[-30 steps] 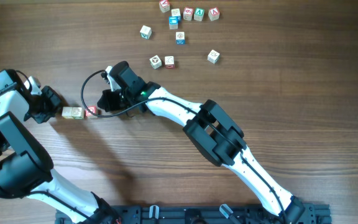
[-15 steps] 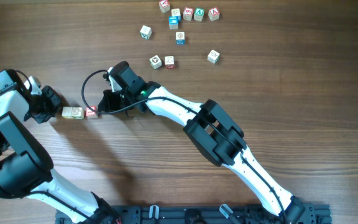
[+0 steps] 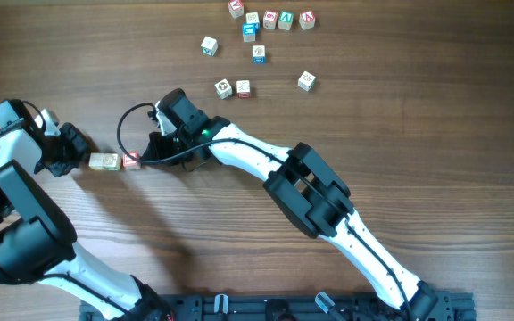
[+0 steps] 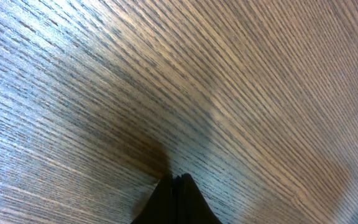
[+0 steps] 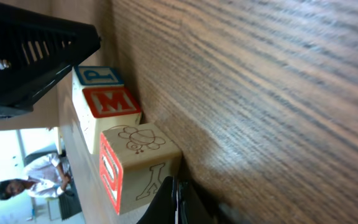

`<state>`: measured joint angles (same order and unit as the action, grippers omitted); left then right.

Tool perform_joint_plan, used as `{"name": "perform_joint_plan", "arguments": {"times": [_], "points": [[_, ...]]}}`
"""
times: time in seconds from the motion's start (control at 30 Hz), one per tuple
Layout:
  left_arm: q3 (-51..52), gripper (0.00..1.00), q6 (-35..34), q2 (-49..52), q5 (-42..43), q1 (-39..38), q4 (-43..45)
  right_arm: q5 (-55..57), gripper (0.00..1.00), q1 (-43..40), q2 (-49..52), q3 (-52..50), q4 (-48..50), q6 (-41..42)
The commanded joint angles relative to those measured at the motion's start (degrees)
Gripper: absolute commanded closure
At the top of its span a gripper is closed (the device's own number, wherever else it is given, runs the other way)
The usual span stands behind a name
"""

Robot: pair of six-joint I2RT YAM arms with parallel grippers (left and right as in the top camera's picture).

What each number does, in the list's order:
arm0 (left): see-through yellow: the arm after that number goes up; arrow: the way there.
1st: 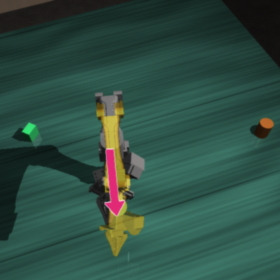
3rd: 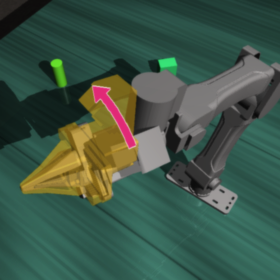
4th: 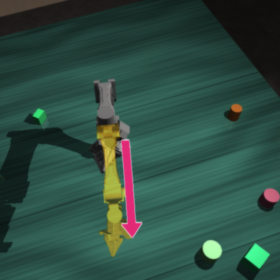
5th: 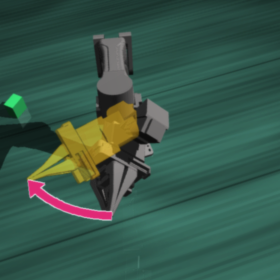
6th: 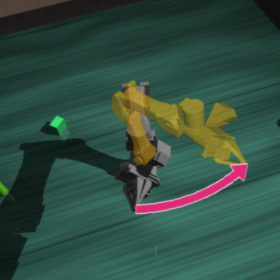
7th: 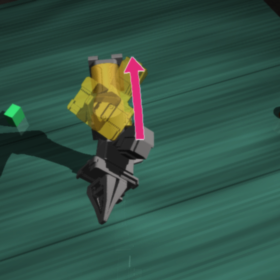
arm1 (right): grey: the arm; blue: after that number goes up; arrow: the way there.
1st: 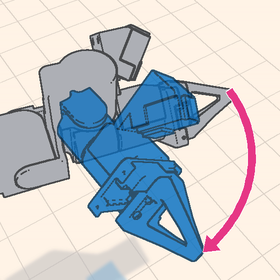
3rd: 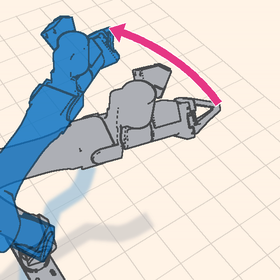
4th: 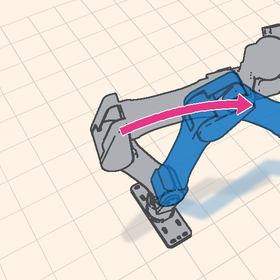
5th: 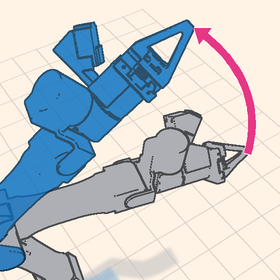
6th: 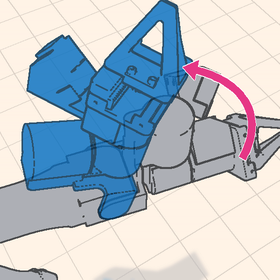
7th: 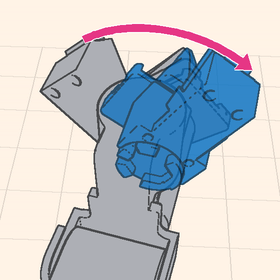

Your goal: Form a horizontal line

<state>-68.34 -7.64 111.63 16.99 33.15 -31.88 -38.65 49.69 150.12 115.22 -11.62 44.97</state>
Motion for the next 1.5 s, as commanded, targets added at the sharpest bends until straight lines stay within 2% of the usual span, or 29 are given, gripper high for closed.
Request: {"name": "perform_joint_plan", "arguments": {"times": [0.0,0.87,1.1,1.47], "points": [[0.5,0.96,-0.3,-0.7,1.0,0.1,0.2,-2.3,0.96,-0.2,0.0,0.3,0.5,0.0],[0.5,0.96,-0.3,-0.7,1.0,0.1,0.4,-6.3,0.95,0.0,0.0,0.3,3.0,-1.1],[0.5,0.96,-0.3,-0.7,1.0,0.1,0.4,-0.1,0.95,0.0,0.0,0.3,-1.7,-1.3],[0.5,0.96,-0.3,-0.7,1.0,0.1,0.4,-1.3,0.95,1.4,0.0,0.3,2.2,-1.3]]}}
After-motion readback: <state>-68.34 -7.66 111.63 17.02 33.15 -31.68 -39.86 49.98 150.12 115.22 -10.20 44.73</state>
